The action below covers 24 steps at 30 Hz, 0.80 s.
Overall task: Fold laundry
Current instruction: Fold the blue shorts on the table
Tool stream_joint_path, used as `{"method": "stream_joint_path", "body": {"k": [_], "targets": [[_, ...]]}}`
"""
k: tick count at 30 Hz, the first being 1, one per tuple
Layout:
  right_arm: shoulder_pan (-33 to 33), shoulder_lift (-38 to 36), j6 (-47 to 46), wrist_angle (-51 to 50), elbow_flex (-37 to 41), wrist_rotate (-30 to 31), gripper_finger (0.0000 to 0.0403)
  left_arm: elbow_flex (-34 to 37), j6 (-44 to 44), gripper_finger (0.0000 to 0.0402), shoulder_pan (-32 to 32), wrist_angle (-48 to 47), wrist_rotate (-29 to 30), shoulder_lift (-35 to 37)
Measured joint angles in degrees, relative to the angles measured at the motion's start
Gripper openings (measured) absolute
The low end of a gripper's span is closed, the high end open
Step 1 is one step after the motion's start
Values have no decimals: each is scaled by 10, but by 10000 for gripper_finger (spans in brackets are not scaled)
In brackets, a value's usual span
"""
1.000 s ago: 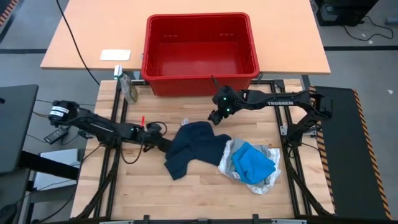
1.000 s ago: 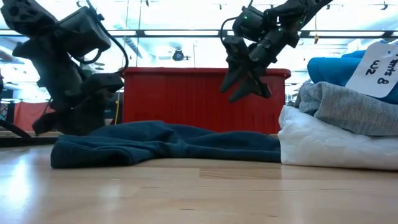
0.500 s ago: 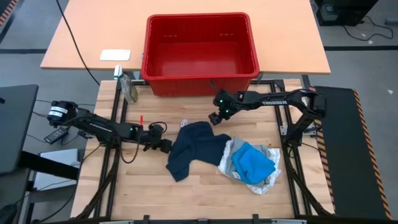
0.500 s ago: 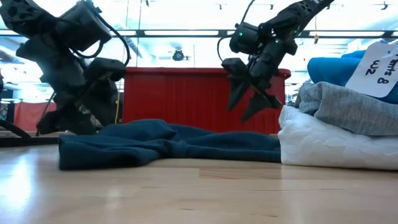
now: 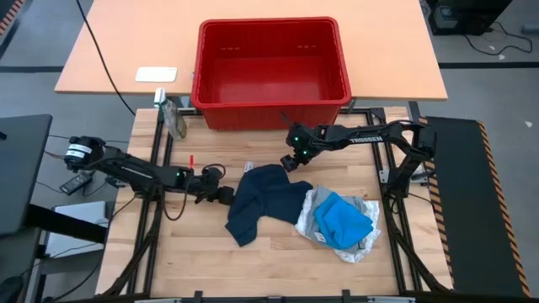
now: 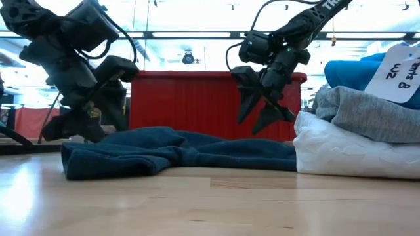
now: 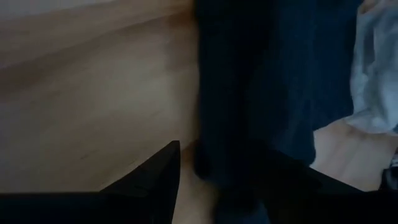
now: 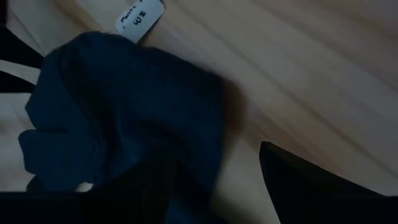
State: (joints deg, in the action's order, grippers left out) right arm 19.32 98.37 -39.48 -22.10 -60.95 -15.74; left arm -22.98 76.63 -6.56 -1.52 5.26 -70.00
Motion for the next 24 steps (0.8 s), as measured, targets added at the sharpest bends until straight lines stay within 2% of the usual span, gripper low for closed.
{"method": "stream_joint_path", "body": {"k": [10,14,18,19,24], "targets": [[1,0,0,2,0,5,239,-3,1,186,-24,93,5,-115],[1,0,-1,4,0,10,238,-3,-31,134,-34,116,21,-136],[1,0,-6,5,0,26,227,-4,-72,31,-36,100,30,-149],[1,0,-6,5,0,26,223,-5,-79,17,-34,95,29,-149],[-1,15,-13,32,0,35,198,-5,-120,10,-18,90,15,-145]]}}
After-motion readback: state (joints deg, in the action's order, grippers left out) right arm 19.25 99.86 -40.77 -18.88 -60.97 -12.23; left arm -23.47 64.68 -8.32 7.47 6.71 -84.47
